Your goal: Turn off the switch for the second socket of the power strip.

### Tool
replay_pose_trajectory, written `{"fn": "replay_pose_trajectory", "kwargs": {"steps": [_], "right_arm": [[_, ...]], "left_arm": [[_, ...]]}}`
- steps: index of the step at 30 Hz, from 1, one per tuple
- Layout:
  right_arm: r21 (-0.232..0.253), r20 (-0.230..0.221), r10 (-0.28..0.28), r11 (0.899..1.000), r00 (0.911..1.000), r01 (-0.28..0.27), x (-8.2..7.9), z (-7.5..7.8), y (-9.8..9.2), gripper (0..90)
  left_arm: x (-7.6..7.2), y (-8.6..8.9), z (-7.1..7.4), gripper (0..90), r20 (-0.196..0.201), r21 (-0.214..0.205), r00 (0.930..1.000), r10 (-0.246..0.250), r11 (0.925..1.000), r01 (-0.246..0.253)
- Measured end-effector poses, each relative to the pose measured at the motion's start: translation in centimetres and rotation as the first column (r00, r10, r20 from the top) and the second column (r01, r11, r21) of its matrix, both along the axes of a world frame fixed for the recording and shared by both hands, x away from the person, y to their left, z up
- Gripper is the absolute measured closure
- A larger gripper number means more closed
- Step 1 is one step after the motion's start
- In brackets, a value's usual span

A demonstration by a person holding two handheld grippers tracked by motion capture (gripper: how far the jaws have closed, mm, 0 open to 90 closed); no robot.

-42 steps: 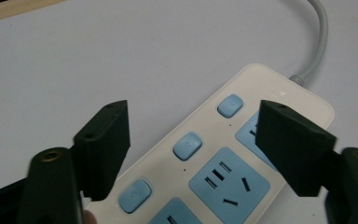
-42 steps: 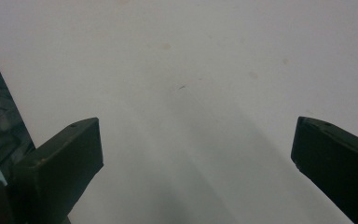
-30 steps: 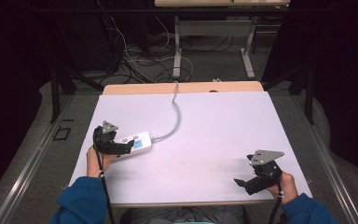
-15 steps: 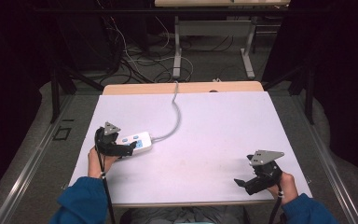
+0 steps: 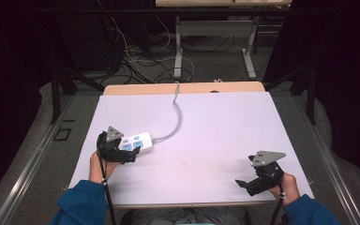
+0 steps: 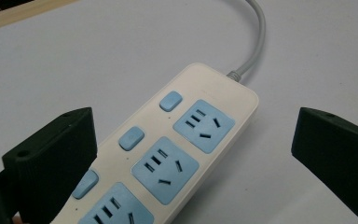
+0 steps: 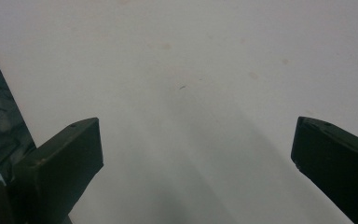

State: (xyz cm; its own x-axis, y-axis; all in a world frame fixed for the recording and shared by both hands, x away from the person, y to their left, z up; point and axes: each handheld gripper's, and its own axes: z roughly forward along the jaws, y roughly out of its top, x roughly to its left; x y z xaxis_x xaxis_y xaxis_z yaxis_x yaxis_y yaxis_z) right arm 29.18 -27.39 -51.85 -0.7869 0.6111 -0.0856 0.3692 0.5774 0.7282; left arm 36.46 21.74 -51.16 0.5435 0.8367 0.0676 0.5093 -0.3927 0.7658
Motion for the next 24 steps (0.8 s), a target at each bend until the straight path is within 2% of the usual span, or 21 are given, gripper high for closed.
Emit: {"fn": "replay_pose_trajectory", "kwargs": {"steps": [3, 8, 13, 24], "right_arm": [[0.0, -0.001, 0.0, 1.0, 1.0, 0.0, 0.0, 0.0, 0.0, 1.5], [-0.004, -0.005, 0.0, 1.0, 1.0, 0.0, 0.0, 0.1, 0.0, 1.5], [-0.006, -0.008, 0.008, 1.0, 0.9999, -0.008, 0.0, 0.1, -0.1, 1.5], [-0.002, -0.001, 0.004, 1.0, 1.0, -0.004, 0.0, 0.0, 0.0, 1.5]], "left_arm": [[-0.4, -0.3, 0.2, 0.0, 0.002, -0.011, 1.0, -0.006, 0.9999, 0.006], [-1.2, -1.0, 0.4, 0.0, 0.001, -0.005, 0.999, -0.045, 0.999, 0.045], [-2.3, -1.7, 0.7, 0.0, 0.016, -0.012, 0.9972, -0.073, 0.9973, 0.073], [-4.1, -2.8, 1.0, 0.0, -0.006, -0.001, 0.9919, -0.127, 0.9919, 0.127]]}}
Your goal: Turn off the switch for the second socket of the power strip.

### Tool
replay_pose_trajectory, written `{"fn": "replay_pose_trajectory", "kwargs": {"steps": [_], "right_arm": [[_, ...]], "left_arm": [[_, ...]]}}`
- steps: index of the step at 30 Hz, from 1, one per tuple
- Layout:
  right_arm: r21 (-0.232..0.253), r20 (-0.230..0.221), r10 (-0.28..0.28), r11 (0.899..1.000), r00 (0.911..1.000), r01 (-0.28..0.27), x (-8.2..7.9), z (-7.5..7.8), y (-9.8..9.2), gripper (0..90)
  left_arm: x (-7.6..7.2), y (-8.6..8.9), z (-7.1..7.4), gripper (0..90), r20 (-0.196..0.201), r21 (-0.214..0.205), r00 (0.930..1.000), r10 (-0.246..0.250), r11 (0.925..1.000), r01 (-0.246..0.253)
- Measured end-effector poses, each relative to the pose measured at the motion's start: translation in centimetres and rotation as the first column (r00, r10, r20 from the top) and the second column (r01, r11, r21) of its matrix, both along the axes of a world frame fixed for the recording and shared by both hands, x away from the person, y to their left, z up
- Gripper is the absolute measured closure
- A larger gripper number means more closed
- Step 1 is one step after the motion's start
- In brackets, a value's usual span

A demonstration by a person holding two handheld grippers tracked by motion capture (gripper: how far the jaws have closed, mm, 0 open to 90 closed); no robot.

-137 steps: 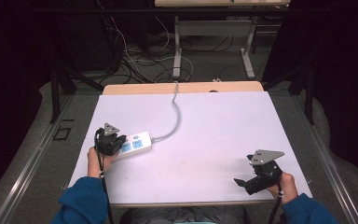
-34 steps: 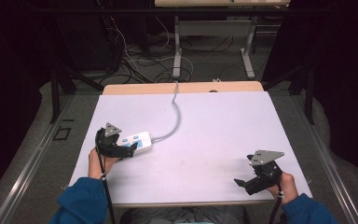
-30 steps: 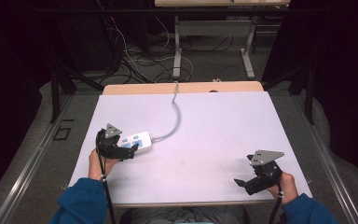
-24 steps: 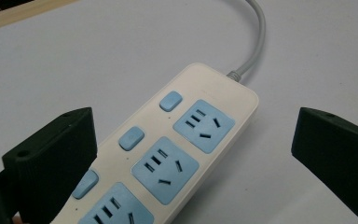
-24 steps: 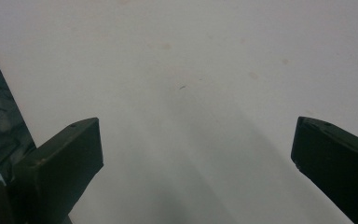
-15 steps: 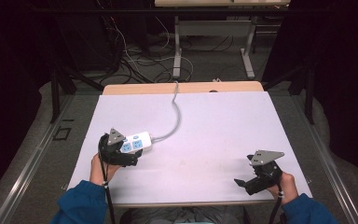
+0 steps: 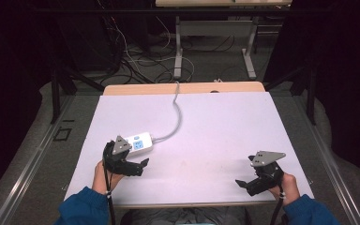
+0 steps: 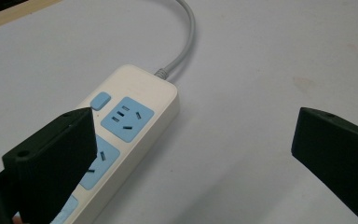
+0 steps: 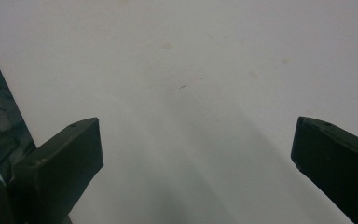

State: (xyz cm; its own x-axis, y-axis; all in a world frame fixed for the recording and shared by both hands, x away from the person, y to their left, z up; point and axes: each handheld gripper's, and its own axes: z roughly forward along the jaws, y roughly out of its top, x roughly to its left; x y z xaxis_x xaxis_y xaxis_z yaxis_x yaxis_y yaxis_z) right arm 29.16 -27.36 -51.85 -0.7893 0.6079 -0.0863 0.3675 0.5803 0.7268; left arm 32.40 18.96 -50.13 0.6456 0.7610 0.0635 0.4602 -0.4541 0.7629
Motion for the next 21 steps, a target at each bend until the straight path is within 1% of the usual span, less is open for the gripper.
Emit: {"fn": "replay_pose_trajectory", "kwargs": {"steps": [1, 2, 4, 5, 9, 11, 13, 14, 15, 16, 17, 18, 19, 20, 21], "right_arm": [[-0.003, 0.008, 0.008, 1.0, 0.9999, -0.008, 0.1, 0.0, 0.0, 1.5], [0.001, 0.0, 0.0, 1.0, 1.0, 0.0, 0.0, 0.0, 0.0, 1.5], [-0.001, 0.005, 0.003, 1.0, 1.0, -0.003, 0.0, 0.0, 0.0, 1.5], [-0.002, 0.008, 0.006, 1.0, 0.9999, -0.006, 0.1, 0.0, 0.0, 1.5], [-0.001, 0.002, 0.0, 1.0, 1.0, 0.0, 0.0, 0.0, 0.0, 1.5], [-0.002, 0.006, 0.004, 1.0, 1.0, -0.004, 0.0, 0.0, 0.0, 1.5], [-0.01, -0.002, 0.01, 1.0, 1.0, -0.01, 0.1, 0.1, -0.1, 1.5], [-0.008, -0.009, 0.007, 1.0, 0.9999, -0.007, 0.0, 0.1, 0.0, 1.5], [-0.008, -0.008, 0.008, 1.0, 0.9999, -0.008, 0.0, 0.1, 0.0, 1.5], [-0.008, -0.008, 0.008, 1.0, 0.9999, -0.008, 0.0, 0.1, 0.0, 1.5], [-0.009, -0.008, 0.008, 1.0, 0.9999, -0.008, 0.0, 0.0, 0.0, 1.5], [-0.009, -0.008, 0.008, 1.0, 0.9999, -0.008, 0.0, 0.0, 0.0, 1.5], [-0.008, -0.01, 0.006, 1.0, 0.9999, -0.006, 0.0, 0.0, 0.0, 1.5], [-0.007, -0.013, 0.003, 1.0, 0.9999, -0.003, -0.1, 0.1, 0.0, 1.5], [-0.005, -0.01, 0.002, 1.0, 1.0, -0.002, -0.1, 0.0, 0.0, 1.5]], "left_arm": [[-0.1, -0.1, -0.1, 0.0, 0.011, -0.006, 0.9999, 0.0, 1.0, 0.0], [-0.2, -0.1, 0.0, 0.0, 0.008, -0.003, 1.0, -0.002, 1.0, 0.002], [-0.5, -0.2, 0.0, 0.0, 0.013, -0.006, 0.9999, -0.005, 1.0, 0.005], [-0.7, -0.2, 0.0, 0.0, 0.01, -0.009, 0.9999, -0.013, 0.9999, 0.013], [-1.2, -0.1, 0.0, 0.0, 0.018, -0.014, 0.9996, -0.02, 0.9997, 0.021], [-1.4, -0.1, 0.1, 0.0, 0.013, -0.002, 0.9995, -0.029, 0.9996, 0.029], [-1.7, -0.2, 0.0, 0.0, 0.009, -0.009, 0.9995, -0.031, 0.9995, 0.031], [-1.8, -0.1, 0.0, 0.0, 0.007, 0.002, 0.9992, -0.04, 0.9992, 0.04], [-1.9, -0.2, 0.0, 0.0, 0.008, -0.005, 0.9992, -0.038, 0.9993, 0.038], [-2.0, -0.1, 0.0, 0.0, 0.002, 0.003, 0.9987, -0.05, 0.9987, 0.05], [-2.1, -0.1, -0.1, 0.0, 0.007, 0.001, 0.9988, -0.049, 0.9988, 0.049], [-2.2, -0.1, 0.0, 0.0, 0.0, 0.002, 0.9987, -0.051, 0.9987, 0.051], [-2.3, -0.2, -0.1, 0.0, 0.005, -0.003, 0.9988, -0.049, 0.9988, 0.049], [-2.4, -0.1, 0.0, 0.0, 0.001, 0.003, 0.9984, -0.057, 0.9984, 0.057], [-2.5, -0.1, -0.1, 0.0, 0.008, -0.001, 0.9984, -0.055, 0.9985, 0.055]]}}
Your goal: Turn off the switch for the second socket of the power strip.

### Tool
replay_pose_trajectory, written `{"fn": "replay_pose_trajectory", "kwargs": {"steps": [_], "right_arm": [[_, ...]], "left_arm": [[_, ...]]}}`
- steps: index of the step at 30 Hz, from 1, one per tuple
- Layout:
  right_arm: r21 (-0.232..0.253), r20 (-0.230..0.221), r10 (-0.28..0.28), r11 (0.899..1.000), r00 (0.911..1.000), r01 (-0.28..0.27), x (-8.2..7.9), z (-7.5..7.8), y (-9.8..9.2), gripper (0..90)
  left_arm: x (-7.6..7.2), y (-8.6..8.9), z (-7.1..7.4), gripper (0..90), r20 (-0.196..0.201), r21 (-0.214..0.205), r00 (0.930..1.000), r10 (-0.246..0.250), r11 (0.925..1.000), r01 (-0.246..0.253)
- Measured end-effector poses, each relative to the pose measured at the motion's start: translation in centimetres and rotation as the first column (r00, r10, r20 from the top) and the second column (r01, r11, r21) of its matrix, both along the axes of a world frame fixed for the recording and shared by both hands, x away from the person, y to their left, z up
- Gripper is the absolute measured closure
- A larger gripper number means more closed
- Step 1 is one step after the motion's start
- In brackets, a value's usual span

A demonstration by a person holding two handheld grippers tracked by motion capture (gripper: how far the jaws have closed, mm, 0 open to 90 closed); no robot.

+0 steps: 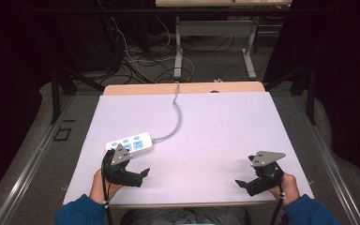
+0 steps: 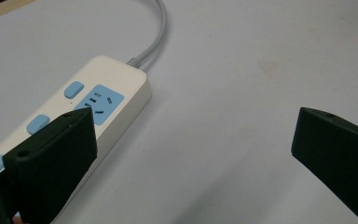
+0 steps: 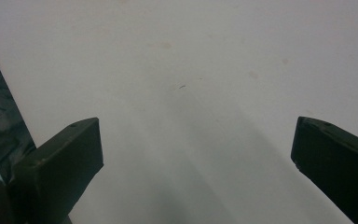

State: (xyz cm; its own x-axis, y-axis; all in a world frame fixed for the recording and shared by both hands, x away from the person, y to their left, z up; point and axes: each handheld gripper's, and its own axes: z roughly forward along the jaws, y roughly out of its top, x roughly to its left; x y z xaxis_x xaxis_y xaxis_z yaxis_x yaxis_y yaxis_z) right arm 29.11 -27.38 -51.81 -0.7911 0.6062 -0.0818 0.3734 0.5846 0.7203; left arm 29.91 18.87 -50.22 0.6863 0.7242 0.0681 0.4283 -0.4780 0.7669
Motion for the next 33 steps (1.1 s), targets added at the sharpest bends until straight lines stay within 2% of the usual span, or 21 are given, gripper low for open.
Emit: {"fn": "replay_pose_trajectory", "kwargs": {"steps": [4, 9, 10, 11, 19, 22, 26, 33], "right_arm": [[-0.004, 0.003, 0.009, 1.0, 1.0, -0.009, 0.1, 0.0, 0.0, 1.5], [-0.006, 0.005, 0.01, 1.0, 0.9999, -0.01, 0.1, 0.0, 0.0, 1.5], [-0.006, 0.007, 0.011, 1.0, 0.9999, -0.011, 0.1, 0.0, 0.0, 1.5], [-0.007, 0.007, 0.011, 1.0, 0.9999, -0.011, 0.1, 0.0, 0.0, 1.5], [-0.006, 0.008, 0.009, 1.0, 0.9999, -0.009, 0.1, 0.0, 0.0, 1.5], [-0.007, 0.006, 0.008, 1.0, 0.9999, -0.008, 0.1, 0.0, 0.0, 1.5], [-0.008, 0.007, 0.01, 1.0, 0.9999, -0.01, 0.1, 0.0, 0.0, 1.5], [-0.009, 0.004, 0.007, 1.0, 1.0, -0.007, 0.1, 0.0, 0.0, 1.5]], "left_arm": [[-0.4, 0.1, 0.0, 0.0, -0.006, -0.006, 1.0, -0.002, 1.0, 0.002], [-1.0, 0.3, -0.1, 0.0, -0.002, 0.005, 0.9997, -0.024, 0.9997, 0.024], [-1.1, 0.2, -0.2, 0.0, -0.003, -0.006, 0.9998, -0.017, 0.9998, 0.017], [-1.2, 0.3, -0.2, 0.0, 0.002, 0.004, 0.9997, -0.024, 0.9997, 0.024], [-1.7, 0.7, -0.4, 0.0, 0.008, 0.001, 0.9995, -0.032, 0.9995, 0.032], [-1.9, 0.9, -0.5, 0.0, 0.017, -0.003, 0.9994, -0.029, 0.9996, 0.029], [-2.1, 1.1, -0.7, 0.0, 0.01, -0.011, 0.9996, -0.026, 0.9996, 0.026], [-2.2, 1.4, -1.0, 0.0, 0.019, -0.004, 0.9995, -0.025, 0.9997, 0.025]]}}
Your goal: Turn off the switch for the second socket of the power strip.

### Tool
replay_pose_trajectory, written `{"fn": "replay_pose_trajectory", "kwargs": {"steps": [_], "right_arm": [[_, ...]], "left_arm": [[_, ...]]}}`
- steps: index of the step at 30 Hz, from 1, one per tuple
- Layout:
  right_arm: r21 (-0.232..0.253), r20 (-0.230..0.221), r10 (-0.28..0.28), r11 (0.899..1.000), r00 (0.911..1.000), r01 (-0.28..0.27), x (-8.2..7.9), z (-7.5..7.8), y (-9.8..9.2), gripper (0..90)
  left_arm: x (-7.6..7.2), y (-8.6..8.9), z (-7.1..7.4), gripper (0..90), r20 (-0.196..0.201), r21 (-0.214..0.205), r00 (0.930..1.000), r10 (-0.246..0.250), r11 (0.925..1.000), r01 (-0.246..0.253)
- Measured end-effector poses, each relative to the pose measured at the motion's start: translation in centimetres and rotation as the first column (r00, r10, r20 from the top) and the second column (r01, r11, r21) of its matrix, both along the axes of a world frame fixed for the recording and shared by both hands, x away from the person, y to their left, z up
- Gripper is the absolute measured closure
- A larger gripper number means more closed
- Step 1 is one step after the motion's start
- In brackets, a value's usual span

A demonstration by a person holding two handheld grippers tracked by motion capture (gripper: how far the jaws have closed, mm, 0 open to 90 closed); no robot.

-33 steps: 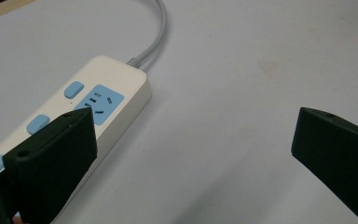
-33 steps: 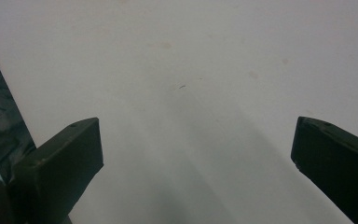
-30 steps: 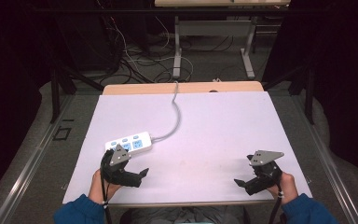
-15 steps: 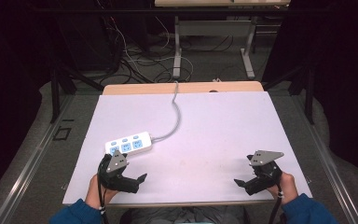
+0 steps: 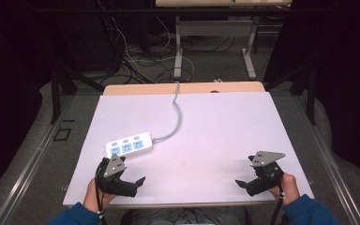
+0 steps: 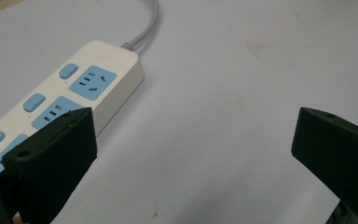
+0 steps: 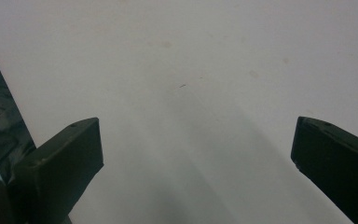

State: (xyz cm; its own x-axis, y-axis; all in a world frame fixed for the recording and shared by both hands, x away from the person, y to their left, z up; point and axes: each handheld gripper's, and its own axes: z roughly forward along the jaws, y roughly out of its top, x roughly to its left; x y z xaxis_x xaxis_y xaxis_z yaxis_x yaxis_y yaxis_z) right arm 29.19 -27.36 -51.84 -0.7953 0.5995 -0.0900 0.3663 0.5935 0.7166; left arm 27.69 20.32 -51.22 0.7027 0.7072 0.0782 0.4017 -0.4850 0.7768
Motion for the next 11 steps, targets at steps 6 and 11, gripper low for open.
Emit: {"fn": "replay_pose_trajectory", "kwargs": {"steps": [6, 11], "right_arm": [[-0.001, 0.003, -0.01, 1.0, 0.9999, 0.01, -0.04, -0.06, 0.06, 1.5], [-0.003, 0.006, 0.002, 1.0, 1.0, -0.002, 0.07, -0.04, -0.02, 1.5]], "left_arm": [[0.09, 0.03, -0.36, 0.0, -0.006, -0.009, 1.0, 0.002, 1.0, -0.002], [0.23, 0.11, -0.41, 0.0, -0.008, -0.003, 1.0, -0.001, 1.0, 0.001]]}}
